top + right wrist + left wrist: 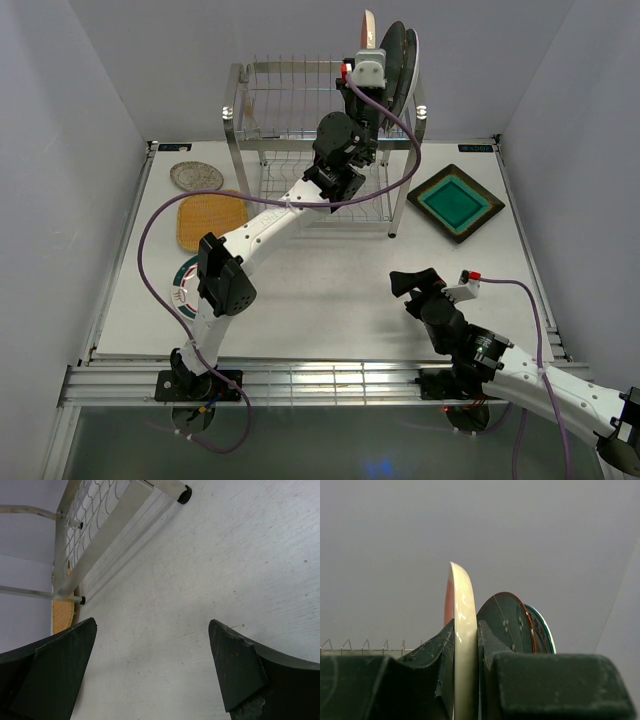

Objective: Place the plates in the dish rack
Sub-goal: Insert the plate into the dish rack, then pick up the plate at the center of the board, then insert the plate into the dish rack.

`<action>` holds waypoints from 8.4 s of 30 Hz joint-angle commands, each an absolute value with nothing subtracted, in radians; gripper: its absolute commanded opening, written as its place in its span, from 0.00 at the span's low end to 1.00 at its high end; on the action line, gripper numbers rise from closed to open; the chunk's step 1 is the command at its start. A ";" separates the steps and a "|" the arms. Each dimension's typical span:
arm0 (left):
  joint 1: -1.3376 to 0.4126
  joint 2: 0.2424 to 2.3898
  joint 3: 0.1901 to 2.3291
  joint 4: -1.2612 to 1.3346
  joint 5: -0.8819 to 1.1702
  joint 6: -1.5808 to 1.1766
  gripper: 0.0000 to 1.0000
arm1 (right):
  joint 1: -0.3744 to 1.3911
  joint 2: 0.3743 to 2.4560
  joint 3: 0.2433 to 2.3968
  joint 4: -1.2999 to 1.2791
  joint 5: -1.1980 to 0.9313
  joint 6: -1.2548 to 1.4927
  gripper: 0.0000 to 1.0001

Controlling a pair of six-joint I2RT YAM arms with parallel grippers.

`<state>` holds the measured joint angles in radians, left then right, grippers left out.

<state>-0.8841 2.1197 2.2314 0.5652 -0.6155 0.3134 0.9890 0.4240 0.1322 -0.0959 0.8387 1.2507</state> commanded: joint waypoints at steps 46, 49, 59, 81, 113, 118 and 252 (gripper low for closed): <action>-0.881 2.011 2.161 0.626 -0.508 0.281 0.41 | 0.992 0.397 0.114 -0.081 0.850 1.269 0.98; -0.879 1.997 2.151 0.629 -0.512 0.284 0.44 | 0.992 0.399 0.114 -0.081 0.848 1.270 0.98; -0.881 1.818 1.926 0.646 -0.518 0.293 0.46 | 0.992 0.388 0.132 -0.086 0.839 1.223 0.98; -0.876 0.823 0.849 0.660 -0.396 0.506 0.75 | 0.992 0.405 0.189 -0.112 0.750 1.060 0.98; -0.877 0.598 0.347 -0.354 -0.468 0.572 0.98 | 0.992 0.589 0.097 0.193 0.535 0.934 0.98; -0.876 0.607 0.308 -0.376 -0.437 0.539 0.98 | 0.992 0.586 0.087 0.195 0.532 0.945 0.98; -0.914 0.779 1.313 -0.124 -0.308 0.503 0.00 | 0.993 0.601 0.104 0.267 0.499 0.934 0.98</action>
<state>-0.9119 0.7437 1.2572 -0.1741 -0.4168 0.5652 0.9890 0.5976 0.0769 0.2100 0.4698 0.9527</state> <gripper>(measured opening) 0.143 0.983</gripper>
